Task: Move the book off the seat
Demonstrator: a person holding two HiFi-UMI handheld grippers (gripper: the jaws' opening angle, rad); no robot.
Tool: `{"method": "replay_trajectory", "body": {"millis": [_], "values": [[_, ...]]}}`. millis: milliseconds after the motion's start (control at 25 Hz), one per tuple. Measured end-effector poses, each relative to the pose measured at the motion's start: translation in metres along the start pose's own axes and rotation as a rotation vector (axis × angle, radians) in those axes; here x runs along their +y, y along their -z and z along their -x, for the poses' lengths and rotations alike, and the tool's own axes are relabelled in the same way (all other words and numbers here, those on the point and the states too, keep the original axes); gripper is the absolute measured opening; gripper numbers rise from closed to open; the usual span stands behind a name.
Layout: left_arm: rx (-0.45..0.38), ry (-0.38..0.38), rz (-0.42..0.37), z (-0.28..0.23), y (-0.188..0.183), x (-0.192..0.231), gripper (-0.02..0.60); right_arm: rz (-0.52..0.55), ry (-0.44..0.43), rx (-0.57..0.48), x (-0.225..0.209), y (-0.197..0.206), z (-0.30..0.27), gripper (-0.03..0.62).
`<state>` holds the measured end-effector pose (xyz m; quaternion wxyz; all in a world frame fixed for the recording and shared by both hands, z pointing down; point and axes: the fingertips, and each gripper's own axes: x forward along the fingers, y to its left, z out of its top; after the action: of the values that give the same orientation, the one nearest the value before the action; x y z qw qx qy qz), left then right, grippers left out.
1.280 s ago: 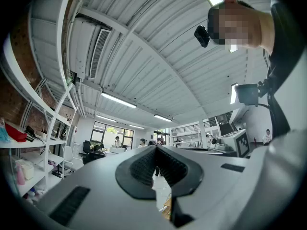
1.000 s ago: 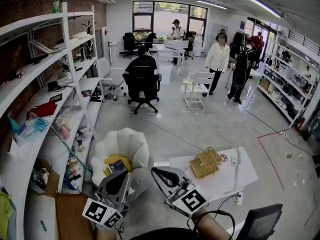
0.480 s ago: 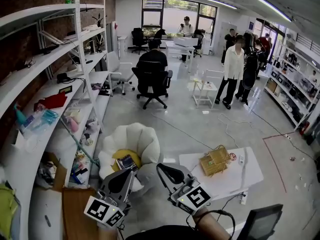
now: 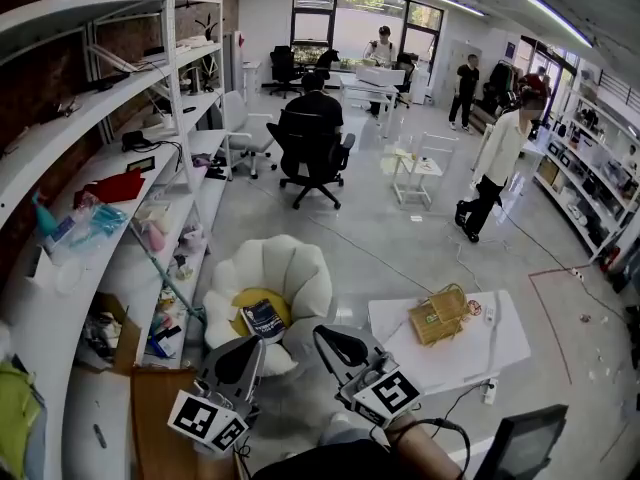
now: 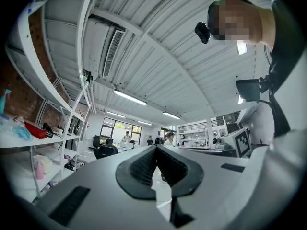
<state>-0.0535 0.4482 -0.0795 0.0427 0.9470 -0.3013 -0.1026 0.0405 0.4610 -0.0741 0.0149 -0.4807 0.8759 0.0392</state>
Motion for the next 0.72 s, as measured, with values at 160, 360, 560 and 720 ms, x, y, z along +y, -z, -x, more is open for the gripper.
{"method": "replay_trajectory", "body": {"millis": [160, 360, 560, 720], "values": [[0.012, -0.017, 0.004, -0.001, 0.004, 0.012, 0.003, -0.011, 0.002, -0.003, -0.012, 0.010, -0.011, 0.017], [0.016, -0.063, 0.015, -0.014, 0.014, 0.034, 0.003, -0.030, -0.030, -0.027, -0.034, 0.015, -0.032, 0.017], [0.030, -0.076, 0.040, -0.036, 0.023, 0.059, 0.003, -0.017, -0.045, 0.033, -0.061, 0.034, -0.056, 0.017], [0.043, -0.113, 0.031, -0.059, 0.033, 0.083, 0.003, -0.034, -0.058, 0.041, -0.089, 0.047, -0.078, 0.017]]}}
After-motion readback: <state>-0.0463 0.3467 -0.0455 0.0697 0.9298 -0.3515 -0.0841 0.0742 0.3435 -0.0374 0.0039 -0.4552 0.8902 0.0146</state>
